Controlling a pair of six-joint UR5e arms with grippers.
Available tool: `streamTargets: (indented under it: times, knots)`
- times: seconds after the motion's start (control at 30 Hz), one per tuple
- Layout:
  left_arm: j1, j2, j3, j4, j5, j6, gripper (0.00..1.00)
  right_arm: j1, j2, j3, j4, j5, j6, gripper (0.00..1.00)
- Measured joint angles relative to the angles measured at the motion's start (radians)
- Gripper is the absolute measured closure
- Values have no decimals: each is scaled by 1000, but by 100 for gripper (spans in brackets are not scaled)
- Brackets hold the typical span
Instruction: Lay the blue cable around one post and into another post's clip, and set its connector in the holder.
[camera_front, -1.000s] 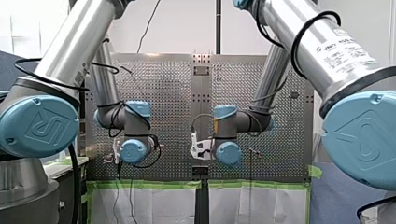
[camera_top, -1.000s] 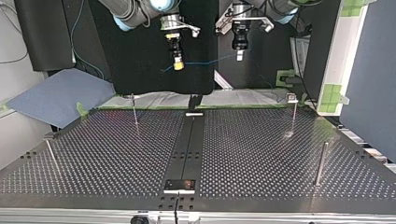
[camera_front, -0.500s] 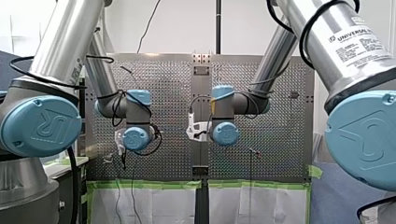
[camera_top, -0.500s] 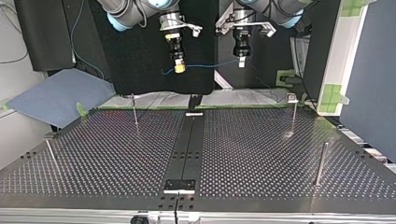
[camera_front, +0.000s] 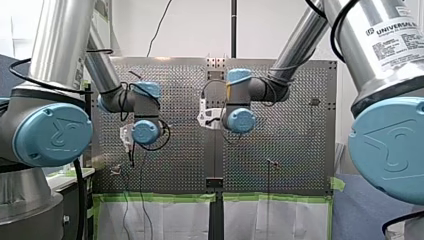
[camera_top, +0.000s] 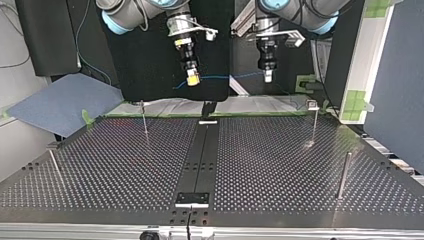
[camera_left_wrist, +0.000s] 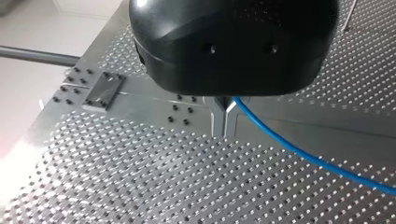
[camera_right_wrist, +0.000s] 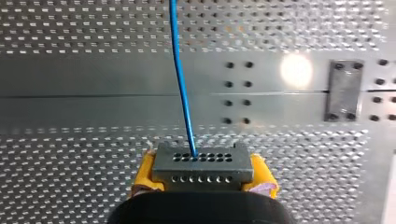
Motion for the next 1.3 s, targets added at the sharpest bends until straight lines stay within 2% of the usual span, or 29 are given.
streamTargets:
  times: [0.17,0.4,0.6,0.9,1.3]
  knots:
    - [41,42,0,-43,39,-6,100,-1,-39,-14,11,-1,0,100]
    - [101,102,0,-102,89,-27,100,-2,-48,-34,21,-13,0,100]
    - [144,150,2,-149,95,-64,100,-4,-48,-55,29,-26,6,100]
    - [171,213,22,-194,95,-92,100,-4,-46,-109,73,-41,8,100]
    - [195,228,82,-258,94,-106,100,-2,-40,-165,107,-82,8,100]
